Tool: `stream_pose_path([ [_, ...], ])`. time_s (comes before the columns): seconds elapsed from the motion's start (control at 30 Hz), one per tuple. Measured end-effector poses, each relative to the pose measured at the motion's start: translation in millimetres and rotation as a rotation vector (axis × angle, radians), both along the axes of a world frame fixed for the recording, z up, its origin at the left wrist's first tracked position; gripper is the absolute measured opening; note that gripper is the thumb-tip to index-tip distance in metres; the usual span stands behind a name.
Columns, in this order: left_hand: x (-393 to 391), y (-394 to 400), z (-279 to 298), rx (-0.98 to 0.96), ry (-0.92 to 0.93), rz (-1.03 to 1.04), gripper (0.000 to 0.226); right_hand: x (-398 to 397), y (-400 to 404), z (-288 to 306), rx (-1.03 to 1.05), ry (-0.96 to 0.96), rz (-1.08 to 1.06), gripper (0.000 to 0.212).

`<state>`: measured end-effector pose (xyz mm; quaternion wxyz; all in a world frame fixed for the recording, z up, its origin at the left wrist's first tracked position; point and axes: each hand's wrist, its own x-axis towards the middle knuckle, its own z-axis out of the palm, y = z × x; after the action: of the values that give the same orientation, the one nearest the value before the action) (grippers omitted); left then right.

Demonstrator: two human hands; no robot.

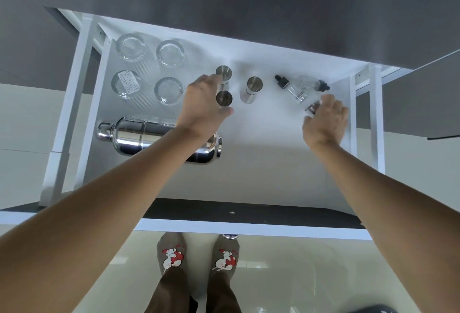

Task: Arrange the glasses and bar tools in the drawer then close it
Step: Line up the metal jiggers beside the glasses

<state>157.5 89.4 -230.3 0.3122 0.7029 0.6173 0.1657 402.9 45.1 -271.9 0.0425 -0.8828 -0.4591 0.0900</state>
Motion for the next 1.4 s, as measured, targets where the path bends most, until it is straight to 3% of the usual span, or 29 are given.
stream_pose_path([
  [0.07, -12.0, -6.9, 9.7, 0.178, -0.034, -0.008, 0.042, 13.5, -10.4, -5.0, -0.066, 0.015, 0.004, 0.041],
  [0.2, -42.3, -17.8, 8.1, 0.387, 0.222, -0.026, 0.041, 20.6, -21.2, -11.0, -0.121, 0.038, 0.051, 0.029],
  [0.37, -56.6, -23.1, -10.5, 0.141, 0.445, -0.011, 0.06, -7.0, -28.0, -5.0, -0.001, 0.179, 0.131, 0.026],
  [0.47, -58.0, -26.3, -18.5, 0.127, 0.497, -0.038, 0.063, -34.9, -28.1, 2.9, 0.155, 0.253, 0.269, 0.022],
  [0.63, -56.0, -25.6, -21.4, 0.103, 0.519, -0.028, 0.065, -74.9, -8.2, 11.0, 0.223, 0.413, 0.36, 0.023],
  [0.93, -56.5, -25.2, -22.7, 0.116, 0.514, -0.034, 0.066, -94.1, 9.3, 3.5, 0.192, 0.453, 0.328, 0.023],
  [1.1, -53.7, -25.5, -21.2, 0.112, 0.48, -0.017, 0.065, -72.2, -0.7, -0.5, 0.152, 0.465, 0.349, 0.034],
  [1.2, -42.8, -30.1, -14.3, 0.22, 0.383, 0.003, 0.063, -44.7, -5.7, 0.8, 0.222, 0.413, 0.262, 0.031],
  [1.3, -14.3, -40.0, -3.6, 0.405, 0.215, -0.146, 0.056, -12.5, -1.9, 1.9, 0.242, 0.304, 0.207, 0.035],
  [1.4, 30.1, -47.9, -3.6, 0.464, 0.057, -0.449, 0.048, 15.8, 10.7, 1.2, 0.138, 0.182, 0.234, 0.045],
])
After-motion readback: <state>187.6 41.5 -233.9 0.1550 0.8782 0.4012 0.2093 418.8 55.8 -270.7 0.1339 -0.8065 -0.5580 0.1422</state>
